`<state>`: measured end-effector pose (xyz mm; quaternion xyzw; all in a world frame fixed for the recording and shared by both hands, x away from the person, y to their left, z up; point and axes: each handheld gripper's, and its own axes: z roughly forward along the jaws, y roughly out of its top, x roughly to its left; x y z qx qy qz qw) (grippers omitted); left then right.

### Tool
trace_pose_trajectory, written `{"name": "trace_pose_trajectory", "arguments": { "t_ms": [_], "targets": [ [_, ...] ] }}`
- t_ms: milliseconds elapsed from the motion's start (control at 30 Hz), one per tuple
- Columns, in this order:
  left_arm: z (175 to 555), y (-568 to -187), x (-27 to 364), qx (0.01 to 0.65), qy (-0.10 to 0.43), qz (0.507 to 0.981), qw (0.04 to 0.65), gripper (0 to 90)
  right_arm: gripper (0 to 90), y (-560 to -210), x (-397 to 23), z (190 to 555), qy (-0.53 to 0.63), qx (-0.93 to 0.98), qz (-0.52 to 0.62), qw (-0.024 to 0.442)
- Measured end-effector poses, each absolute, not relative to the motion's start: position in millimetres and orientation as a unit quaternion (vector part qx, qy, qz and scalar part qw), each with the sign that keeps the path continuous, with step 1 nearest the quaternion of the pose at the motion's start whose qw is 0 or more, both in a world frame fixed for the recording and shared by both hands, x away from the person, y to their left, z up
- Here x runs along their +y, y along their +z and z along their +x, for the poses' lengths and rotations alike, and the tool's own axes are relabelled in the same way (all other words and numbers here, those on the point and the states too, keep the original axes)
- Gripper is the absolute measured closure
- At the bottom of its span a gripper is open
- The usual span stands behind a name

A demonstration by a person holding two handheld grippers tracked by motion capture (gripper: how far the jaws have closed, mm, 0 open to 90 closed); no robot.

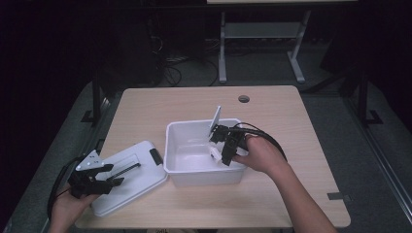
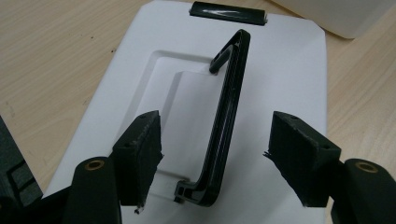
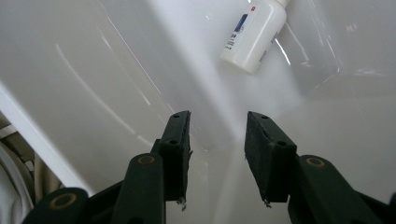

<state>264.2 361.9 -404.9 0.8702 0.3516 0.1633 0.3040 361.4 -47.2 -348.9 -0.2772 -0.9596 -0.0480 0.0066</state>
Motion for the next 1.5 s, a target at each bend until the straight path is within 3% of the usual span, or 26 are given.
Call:
{"name": "trace_pose_trajectory", "arguments": {
  "t_ms": [967,1500],
  "targets": [
    [265,-405,360,0.35,0.162,0.871,0.304,33.7,58.1,-306,-64,354,-0.068,-0.956,-0.284,-0.015],
    [265,-405,360,0.349,0.165,0.872,0.301,33.7,56.6,-282,-97,342,-0.084,-0.949,-0.302,-0.03]
  ]
}}
